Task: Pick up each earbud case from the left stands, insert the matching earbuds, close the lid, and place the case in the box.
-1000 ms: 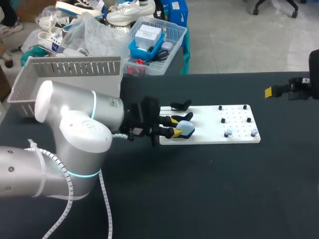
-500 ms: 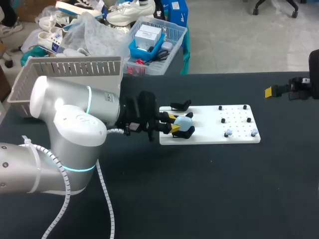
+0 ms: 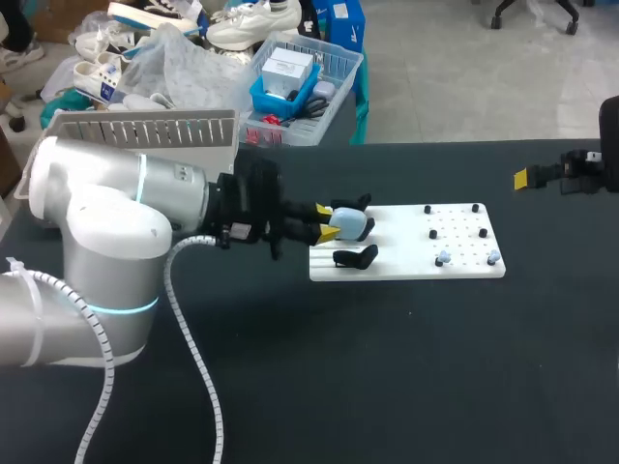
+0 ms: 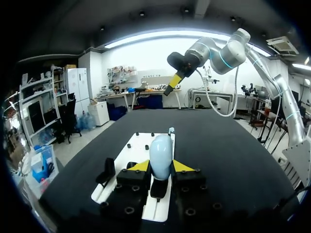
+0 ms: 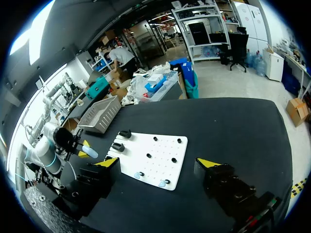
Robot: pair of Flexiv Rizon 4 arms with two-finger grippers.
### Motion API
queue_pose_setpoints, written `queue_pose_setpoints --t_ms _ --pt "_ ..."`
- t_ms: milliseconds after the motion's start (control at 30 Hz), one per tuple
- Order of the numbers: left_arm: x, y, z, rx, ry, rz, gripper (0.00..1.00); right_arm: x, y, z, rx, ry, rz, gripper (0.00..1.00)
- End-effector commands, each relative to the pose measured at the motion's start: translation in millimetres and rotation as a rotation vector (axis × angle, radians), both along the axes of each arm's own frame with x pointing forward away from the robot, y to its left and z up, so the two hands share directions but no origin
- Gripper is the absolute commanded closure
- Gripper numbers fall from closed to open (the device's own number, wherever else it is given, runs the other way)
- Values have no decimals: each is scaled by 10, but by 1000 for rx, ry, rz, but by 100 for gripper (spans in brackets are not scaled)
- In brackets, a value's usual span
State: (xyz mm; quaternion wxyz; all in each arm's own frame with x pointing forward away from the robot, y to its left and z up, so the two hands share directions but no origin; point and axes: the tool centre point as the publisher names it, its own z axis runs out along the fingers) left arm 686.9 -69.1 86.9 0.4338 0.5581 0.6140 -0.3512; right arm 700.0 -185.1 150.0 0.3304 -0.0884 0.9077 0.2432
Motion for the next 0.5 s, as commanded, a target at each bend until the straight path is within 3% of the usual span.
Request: queue_pose_setpoints --t_ms 33,500 --pt "-148 134 110 -75 -61 6 100 0 0 0 0 0 0 0" --pt "-363 215 325 -161 -101 -6 100 0 0 0 0 0 0 0"
